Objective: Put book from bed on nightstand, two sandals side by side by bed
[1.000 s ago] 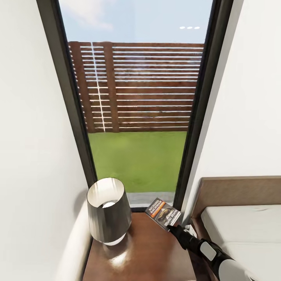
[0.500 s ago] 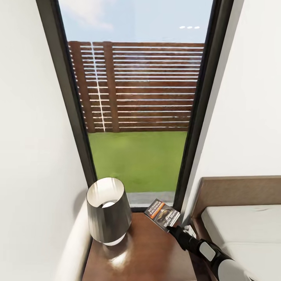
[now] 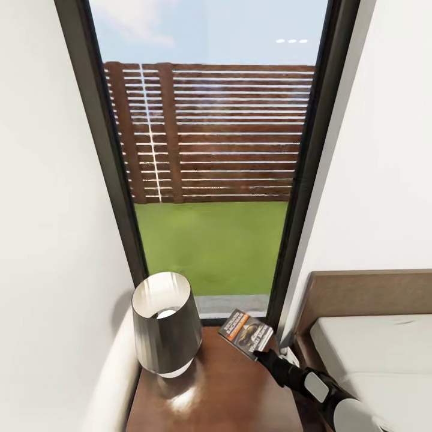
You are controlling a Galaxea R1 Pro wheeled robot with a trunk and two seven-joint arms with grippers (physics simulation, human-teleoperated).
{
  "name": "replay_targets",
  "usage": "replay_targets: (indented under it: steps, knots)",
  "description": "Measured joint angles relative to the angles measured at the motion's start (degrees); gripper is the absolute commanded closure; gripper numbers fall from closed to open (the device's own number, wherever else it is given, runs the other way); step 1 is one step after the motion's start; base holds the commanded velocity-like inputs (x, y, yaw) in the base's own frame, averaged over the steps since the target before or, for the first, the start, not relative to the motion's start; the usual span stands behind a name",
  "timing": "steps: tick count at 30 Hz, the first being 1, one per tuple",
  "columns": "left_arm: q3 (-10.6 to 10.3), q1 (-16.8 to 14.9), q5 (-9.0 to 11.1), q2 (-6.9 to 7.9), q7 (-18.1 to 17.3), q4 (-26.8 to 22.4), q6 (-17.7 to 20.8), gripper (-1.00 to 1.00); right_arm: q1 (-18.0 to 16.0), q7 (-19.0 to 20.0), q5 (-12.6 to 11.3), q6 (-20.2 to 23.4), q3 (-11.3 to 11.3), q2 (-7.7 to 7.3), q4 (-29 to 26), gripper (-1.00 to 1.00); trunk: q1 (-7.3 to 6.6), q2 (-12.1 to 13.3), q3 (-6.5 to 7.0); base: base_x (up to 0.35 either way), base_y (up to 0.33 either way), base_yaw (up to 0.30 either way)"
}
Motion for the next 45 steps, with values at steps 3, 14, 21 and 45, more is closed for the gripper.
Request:
replay_targets:
  steps: [3,14,21,45]
  knots:
    - [0.0,0.0,0.03,0.0,0.02,0.0,-0.02,-1.0,0.0,-0.08,-0.03,0.11,0.25,0.05,0.0,1.0,0.66,-1.21,-0.54,0.0,0.0,0.0]
    - [0.0,0.0,0.05,0.0,0.0,0.02,-0.04,-1.0,0.0,-0.37,-0.12,0.43,0.56,0.11,0.1,1.0,3.08,-5.63,-2.52,0.0,0.0,0.0]
    - [0.0,0.0,0.05,0.0,-0.02,0.05,-0.05,-1.0,0.0,0.2,-0.28,5.1,0.66,0.14,0.12,1.0,4.62,-8.44,-3.78,0.0,0.0,0.0]
    - [-0.09,0.0,0.05,-0.07,0.05,0.0,-0.13,-1.0,0.01,-0.32,-0.92,11.26,-0.68,-0.33,0.34,1.0,9.89,-18.08,-8.1,0.0,0.0,0.0]
